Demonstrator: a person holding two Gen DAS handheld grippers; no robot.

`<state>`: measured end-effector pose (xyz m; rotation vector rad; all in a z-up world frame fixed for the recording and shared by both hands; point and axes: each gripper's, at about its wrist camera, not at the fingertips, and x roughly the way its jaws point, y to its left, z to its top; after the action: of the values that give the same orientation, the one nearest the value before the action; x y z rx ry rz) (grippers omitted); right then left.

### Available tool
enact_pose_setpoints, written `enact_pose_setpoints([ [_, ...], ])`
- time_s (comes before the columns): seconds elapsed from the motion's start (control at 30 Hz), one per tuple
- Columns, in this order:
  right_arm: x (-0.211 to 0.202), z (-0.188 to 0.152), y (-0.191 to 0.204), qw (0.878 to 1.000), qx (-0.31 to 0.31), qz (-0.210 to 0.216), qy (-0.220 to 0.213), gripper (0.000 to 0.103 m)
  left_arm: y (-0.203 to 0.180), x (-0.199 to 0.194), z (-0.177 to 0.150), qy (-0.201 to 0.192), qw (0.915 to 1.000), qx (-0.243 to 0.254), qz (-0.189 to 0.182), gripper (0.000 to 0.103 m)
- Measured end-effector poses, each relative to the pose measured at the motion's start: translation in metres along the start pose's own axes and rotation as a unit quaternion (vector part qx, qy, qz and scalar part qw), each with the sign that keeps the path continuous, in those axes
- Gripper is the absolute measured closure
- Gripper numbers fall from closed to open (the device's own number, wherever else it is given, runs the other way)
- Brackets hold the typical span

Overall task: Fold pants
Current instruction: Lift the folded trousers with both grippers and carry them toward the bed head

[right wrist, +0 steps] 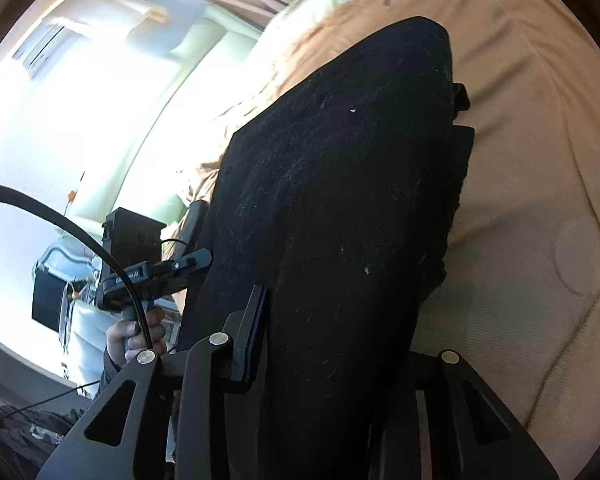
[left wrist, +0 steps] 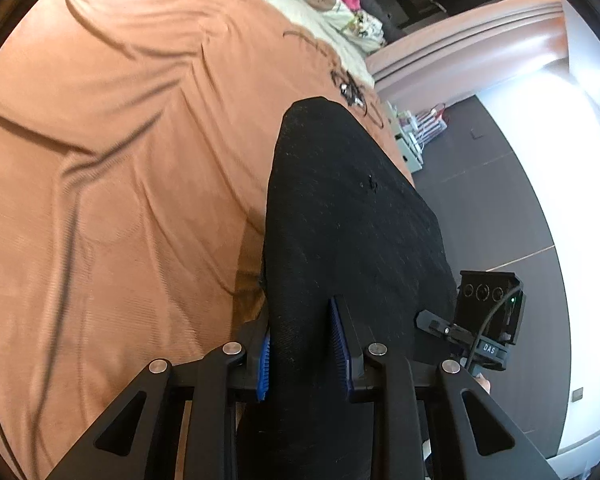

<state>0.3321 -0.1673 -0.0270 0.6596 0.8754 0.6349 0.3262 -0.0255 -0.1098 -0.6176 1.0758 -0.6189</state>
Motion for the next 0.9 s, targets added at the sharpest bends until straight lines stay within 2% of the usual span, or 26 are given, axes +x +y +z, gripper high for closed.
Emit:
enact_pose_setpoints([
  [0.3, 0.023, 0.007, 0.035, 0.999, -0.043, 0.011, -0.004, 0.075, 0.001, -0.071, 0.0, -0.052, 0.9985, 0.01, 0.014, 0.076],
  [0.5, 0.023, 0.009, 0.041, 0.997, -0.068, 0.018, -0.007, 0.075, 0.002, -0.108, -0.002, -0.085, 0.9961, 0.009, 0.02, 0.076],
  [0.9, 0.053, 0.01, 0.055, 0.994, -0.104, 0.025, 0.005, 0.075, 0.041, -0.185, -0.009, -0.138, 0.9901, -0.004, 0.028, 0.076],
])
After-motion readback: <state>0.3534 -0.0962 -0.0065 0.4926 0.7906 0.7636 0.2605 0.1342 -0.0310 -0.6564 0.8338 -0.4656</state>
